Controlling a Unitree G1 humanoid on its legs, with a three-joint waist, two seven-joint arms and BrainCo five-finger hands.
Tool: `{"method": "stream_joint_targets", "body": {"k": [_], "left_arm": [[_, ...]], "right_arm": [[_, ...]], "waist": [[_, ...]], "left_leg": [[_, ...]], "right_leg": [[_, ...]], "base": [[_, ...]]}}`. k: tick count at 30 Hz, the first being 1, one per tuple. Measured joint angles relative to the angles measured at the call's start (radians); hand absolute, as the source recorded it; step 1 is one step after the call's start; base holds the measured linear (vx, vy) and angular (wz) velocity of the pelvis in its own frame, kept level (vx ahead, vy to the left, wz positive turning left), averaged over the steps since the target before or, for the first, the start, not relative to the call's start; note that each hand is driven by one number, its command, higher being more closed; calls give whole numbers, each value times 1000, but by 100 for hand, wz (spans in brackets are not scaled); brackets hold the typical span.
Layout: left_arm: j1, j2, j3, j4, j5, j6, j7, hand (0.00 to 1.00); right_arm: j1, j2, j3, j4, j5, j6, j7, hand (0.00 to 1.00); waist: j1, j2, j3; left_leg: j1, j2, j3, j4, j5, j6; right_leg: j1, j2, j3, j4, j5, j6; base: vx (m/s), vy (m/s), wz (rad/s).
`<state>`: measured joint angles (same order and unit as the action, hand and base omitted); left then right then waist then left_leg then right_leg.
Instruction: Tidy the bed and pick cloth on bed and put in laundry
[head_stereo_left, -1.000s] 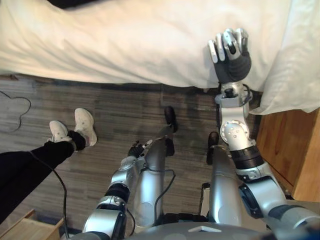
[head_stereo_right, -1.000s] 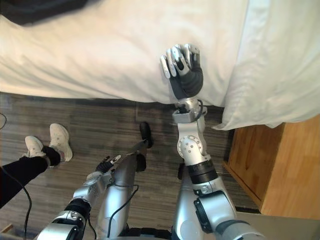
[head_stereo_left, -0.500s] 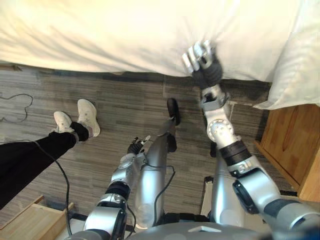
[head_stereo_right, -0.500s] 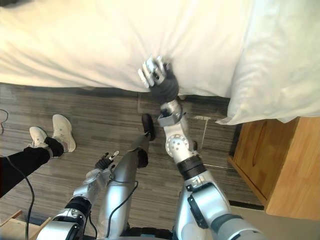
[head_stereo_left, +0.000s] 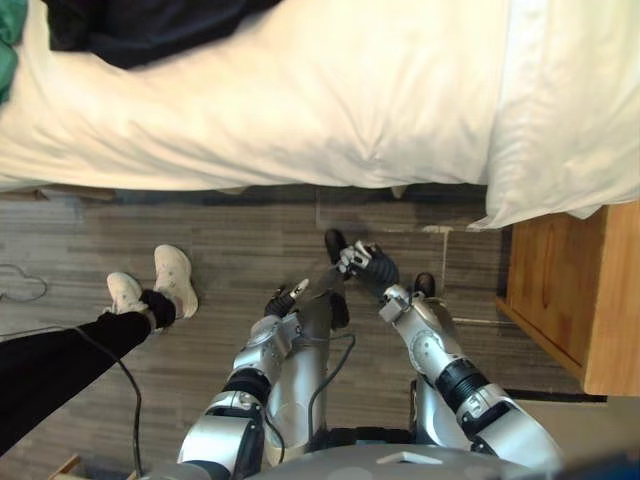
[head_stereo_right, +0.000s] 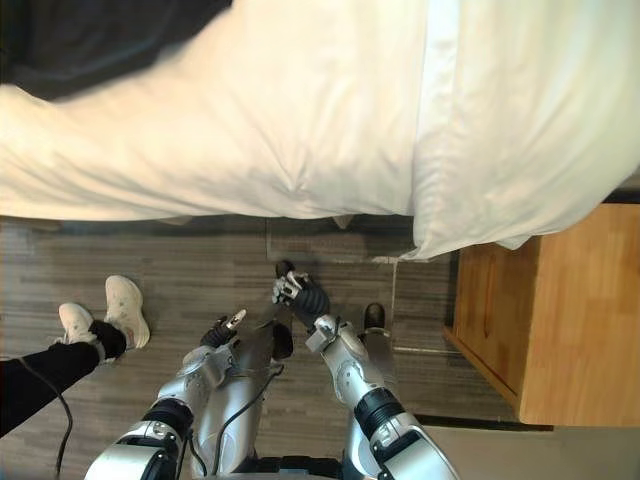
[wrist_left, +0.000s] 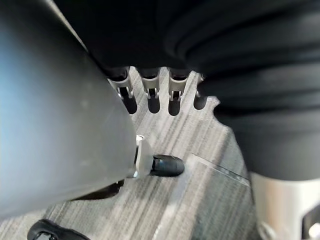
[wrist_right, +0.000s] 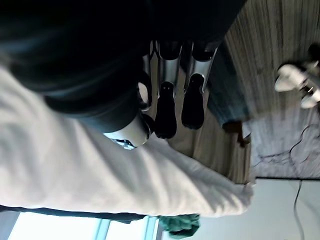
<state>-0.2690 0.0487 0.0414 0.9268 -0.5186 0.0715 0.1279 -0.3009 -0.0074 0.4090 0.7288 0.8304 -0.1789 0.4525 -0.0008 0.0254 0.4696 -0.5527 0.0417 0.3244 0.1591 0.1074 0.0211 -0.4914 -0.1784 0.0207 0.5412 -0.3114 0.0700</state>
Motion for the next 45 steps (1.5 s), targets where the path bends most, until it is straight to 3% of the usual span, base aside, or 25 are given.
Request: {"method": "stream_joint_targets", "body": {"k": [4, 9, 13, 17, 19, 20, 23, 24, 28, 29, 30, 31, 32, 34, 35, 36, 37, 38, 39, 40, 41, 42, 44, 45], "left_arm": [[67, -1, 2, 0, 41, 0, -14, 0], [141, -16, -1, 5, 86, 6, -61, 0], [150, -25, -2, 30, 103, 21, -78, 0], [154, -21, 1, 28, 103, 25, -43, 0], [154, -15, 10, 12, 73, 24, -2, 0], [153, -10, 14, -19, 56, 23, 27, 0], [146, 1, 47, -67, 58, 18, 76, 0], [146, 14, 74, -62, 61, 24, 101, 0], [157, 33, 150, -38, 61, 35, 152, 0], [174, 43, 184, -38, 63, 34, 157, 0], [183, 47, 209, -38, 71, 34, 156, 0], [200, 47, 267, -43, 67, 29, 151, 0], [212, 48, 287, -40, 80, 26, 147, 0], [230, 49, 304, -40, 81, 21, 139, 0], [239, 48, 318, -38, 82, 19, 137, 0], [241, 46, 318, -23, 106, 20, 137, 0], [240, 40, 318, -5, 118, 21, 137, 0], [243, 12, 320, 28, 121, 31, 142, 0], [223, 23, 335, 43, 122, 40, 144, 0], [222, 32, 335, 42, 125, 41, 147, 0], [246, 45, 347, 46, 137, 46, 163, 0], [280, 50, 359, 45, 144, 49, 168, 0], [302, 53, 339, 46, 161, 56, 152, 0], [298, 53, 310, 46, 177, 64, 139, 0]], "right_arm": [[126, 2, -29, 94, -138, 27, -65, 0], [253, -1, -205, 190, -345, 30, -159, 0], [284, 3, -283, 202, -459, 34, -222, 0], [281, 7, -326, 213, -555, 84, -286, 0], [268, 2, -332, 223, -631, 106, -324, 0], [257, -7, -334, 229, -647, 120, -343, 0], [254, -39, -367, 184, -628, 131, -365, 0], [254, -42, -400, 169, -607, 132, -380, 0], [254, -52, -446, 165, -566, 129, -383, 0], [254, -50, -459, 175, -563, 129, -382, 0], [255, -48, -471, 177, -561, 128, -380, 0], [262, -50, -501, 184, -562, 126, -377, 0], [272, -62, -520, 185, -563, 118, -376, 0], [277, -76, -525, 185, -560, 112, -377, 0], [279, -74, -541, 186, -559, 111, -378, 0], [281, -75, -572, 189, -560, 112, -378, 0], [288, -77, -590, 190, -561, 113, -378, 0], [318, -82, -630, 185, -576, 106, -377, 0], [337, -36, -709, 210, -601, 82, -385, 0], [340, -20, -724, 211, -606, 74, -393, 0], [342, -3, -762, 235, -623, 65, -395, 0], [346, -3, -754, 274, -647, 61, -378, 0], [354, -4, -697, 290, -684, 44, -335, 0], [354, -6, -678, 289, -690, 35, -325, 0]], "waist": [[15, -41, -72], [17, -97, -165], [17, -116, -196], [20, -116, -195], [20, -113, -192], [17, -101, -177], [12, -57, -144], [-4, -62, -128], [8, -86, -101], [13, -105, -93], [17, -117, -86], [21, -118, -88], [16, -118, -88], [15, -108, -91], [17, -105, -93], [18, -99, -96], [17, -88, -103], [16, -50, -124], [15, -74, -128], [21, -89, -131], [21, -100, -151], [20, -102, -172], [9, -111, -200], [5, -110, -201]], "left_leg": [[119, 7, 22, -15, -31, 3], [271, -9, 55, -125, -18, 4], [331, -28, 55, -179, -13, 10], [348, -32, 56, -166, -26, 19], [303, -19, 61, -65, -78, 13], [250, 20, 61, 75, -141, 17], [130, 125, 78, 342, -240, 42], [111, 124, 80, 362, -253, 46], [118, 103, 89, 309, -241, 39], [122, 112, 119, 321, -274, -16], [110, 140, 128, 376, -300, 28], [106, 218, 97, 462, -306, 24], [123, 302, 37, 435, -287, -10], [171, 401, -32, 340, -235, -62], [214, 457, -70, 271, -189, -77], [258, 477, -81, 227, -137, -95], [279, 476, -81, 202, -110, -111], [329, 467, -74, 165, -52, -152], [345, 420, -24, 206, -146, -276], [345, 408, -11, 214, -146, -274], [377, 400, 37, 203, -175, -274], [424, 390, 85, 165, -169, -264], [503, 351, 131, 55, -133, -229], [518, 333, 139, 21, -117, -213]], "right_leg": [[140, 5, 0, -77, 18, 4], [284, 5, -2, -197, 52, 15], [346, -4, -24, -233, 52, 14], [374, -9, -34, -246, 49, 9], [363, -10, -36, -231, 42, 4], [350, -3, -40, -190, 34, 10], [284, -1, -130, -47, -5, 28], [249, -27, -158, 17, -33, 25], [216, -61, -184, 56, -66, 2], [210, -80, -171, 53, -63, -8], [208, -88, -166, 55, -61, -12], [209, -97, -144, 59, -59, -9], [214, -106, -130, 62, -56, -4], [213, -108, -90, 71, -52, 6], [217, -123, -61, 72, -47, 41], [224, -146, -35, 58, -35, 80], [232, -158, -29, 35, -22, 104], [264, -169, -30, -35, 12, 158], [296, -233, -39, -95, 89, 156], [295, -249, -48, -104, 115, 146], [321, -264, -133, -180, 253, 90], [345, -245, -218, -210, 284, 113], [381, -146, -335, -170, 207, 149], [390, -117, -367, -164, 167, 136]], "base": [[54, 18, -18], [84, 23, -13], [92, 1, 11], [91, -21, 4], [114, -44, -10], [75, -46, -20], [-5, -38, -24], [-18, 5, 8], [-40, -44, 11], [-40, -67, -7], [-27, -84, -18], [12, -36, -20], [27, 7, -23], [64, 197, -33], [108, 469, -51], [94, 420, -43], [132, 629, -40], [125, 713, -19], [125, 713, -15], [43, 612, -21], [37, 489, -52], [82, 634, -64], [96, 316, -33], [65, 204, 3]]}}
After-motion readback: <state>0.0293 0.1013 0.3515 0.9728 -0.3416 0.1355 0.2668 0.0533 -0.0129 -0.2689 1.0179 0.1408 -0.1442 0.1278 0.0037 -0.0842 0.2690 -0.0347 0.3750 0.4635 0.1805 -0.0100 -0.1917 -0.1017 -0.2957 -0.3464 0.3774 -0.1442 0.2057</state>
